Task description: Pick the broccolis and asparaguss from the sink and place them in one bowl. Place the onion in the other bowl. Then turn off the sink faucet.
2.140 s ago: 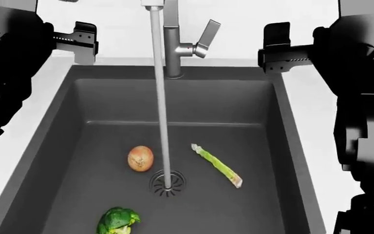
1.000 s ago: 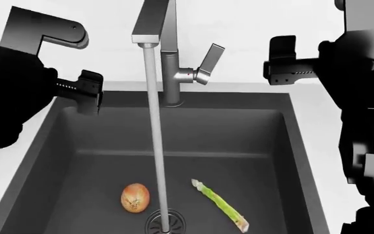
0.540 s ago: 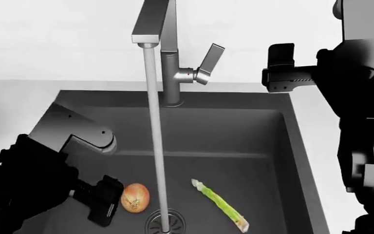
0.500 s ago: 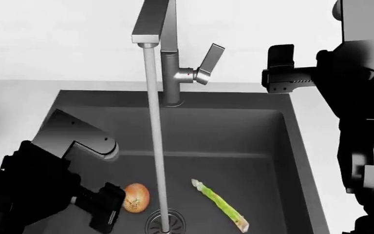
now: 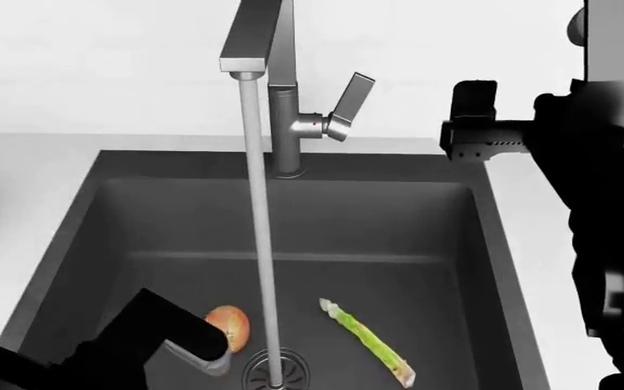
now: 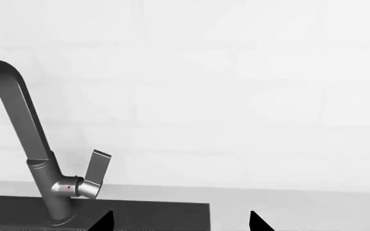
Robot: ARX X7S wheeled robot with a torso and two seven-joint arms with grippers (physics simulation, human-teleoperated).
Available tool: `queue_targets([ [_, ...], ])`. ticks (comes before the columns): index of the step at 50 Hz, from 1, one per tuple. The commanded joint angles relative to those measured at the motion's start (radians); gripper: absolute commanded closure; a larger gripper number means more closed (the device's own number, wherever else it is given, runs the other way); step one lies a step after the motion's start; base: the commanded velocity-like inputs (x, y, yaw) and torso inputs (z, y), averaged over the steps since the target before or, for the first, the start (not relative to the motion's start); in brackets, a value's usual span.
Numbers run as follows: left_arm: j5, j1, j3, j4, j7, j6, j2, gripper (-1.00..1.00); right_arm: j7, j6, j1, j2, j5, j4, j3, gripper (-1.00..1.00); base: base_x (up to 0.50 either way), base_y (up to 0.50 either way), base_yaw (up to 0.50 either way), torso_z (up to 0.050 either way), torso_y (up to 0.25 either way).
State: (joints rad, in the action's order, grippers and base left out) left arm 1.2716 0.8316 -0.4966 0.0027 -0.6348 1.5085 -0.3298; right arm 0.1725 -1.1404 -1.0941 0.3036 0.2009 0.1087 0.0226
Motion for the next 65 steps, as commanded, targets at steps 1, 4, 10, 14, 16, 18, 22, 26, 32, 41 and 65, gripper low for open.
queue_targets([
  [1,-0.01,-0.039,-0.056,-0.029,0.016,-0.065,0.008,-1.0,0.003,-0.005,0.029,-0.002,0.009,-0.021,0.031,-1.0,0.0,0.0,0.0,0.0,0.0],
  [4,-0.029,-0.047,-0.081,-0.036,0.035,-0.081,0.005,-1.0,0.003,-0.015,0.029,0.003,0.01,-0.032,0.031,-1.0,0.0,0.0,0.0,0.0,0.0],
  [10,-0.057,-0.046,-0.112,-0.071,0.059,-0.108,0.013,-1.0,0.001,-0.023,0.035,0.006,0.013,-0.041,0.033,-1.0,0.0,0.0,0.0,0.0,0.0],
  [14,-0.084,-0.052,-0.14,-0.095,0.089,-0.131,0.006,-1.0,0.002,-0.021,0.035,0.008,0.015,-0.038,0.032,-1.0,0.0,0.0,0.0,0.0,0.0],
  [16,-0.098,-0.061,-0.157,-0.103,0.101,-0.144,0.007,-1.0,0.002,-0.016,0.034,0.006,0.015,-0.032,0.03,-1.0,0.0,0.0,0.0,0.0,0.0],
  [18,-0.097,-0.069,-0.16,-0.107,0.1,-0.147,0.009,-1.0,0.003,-0.014,0.034,0.006,0.015,-0.027,0.026,-1.0,0.0,0.0,0.0,0.0,0.0],
  [22,-0.099,-0.076,-0.179,-0.124,0.117,-0.144,0.011,-1.0,0.003,-0.003,0.032,0.003,0.015,-0.015,0.024,-1.0,0.0,0.0,0.0,0.0,0.0],
  [26,-0.111,-0.075,-0.195,-0.144,0.133,-0.157,0.016,-1.0,0.003,0.001,0.038,0.001,0.016,-0.011,0.023,-1.0,0.0,0.0,0.0,0.0,0.0],
  [32,-0.114,-0.081,-0.206,-0.151,0.138,-0.164,0.016,-1.0,0.001,0.001,0.044,0.003,0.019,-0.014,0.026,-1.0,0.0,0.0,0.0,0.0,0.0],
  [41,-0.094,-0.055,-0.182,-0.12,0.112,-0.161,0.006,1.0,0.0,-0.003,0.062,0.001,0.029,-0.031,0.037,-1.0,0.0,0.0,0.0,0.0,0.0],
  [65,0.036,-0.074,-0.02,0.172,0.029,-0.217,-0.111,1.0,0.151,-0.135,-0.013,0.014,0.076,0.099,-0.186,-1.0,0.0,0.0,0.0,0.0,0.0],
])
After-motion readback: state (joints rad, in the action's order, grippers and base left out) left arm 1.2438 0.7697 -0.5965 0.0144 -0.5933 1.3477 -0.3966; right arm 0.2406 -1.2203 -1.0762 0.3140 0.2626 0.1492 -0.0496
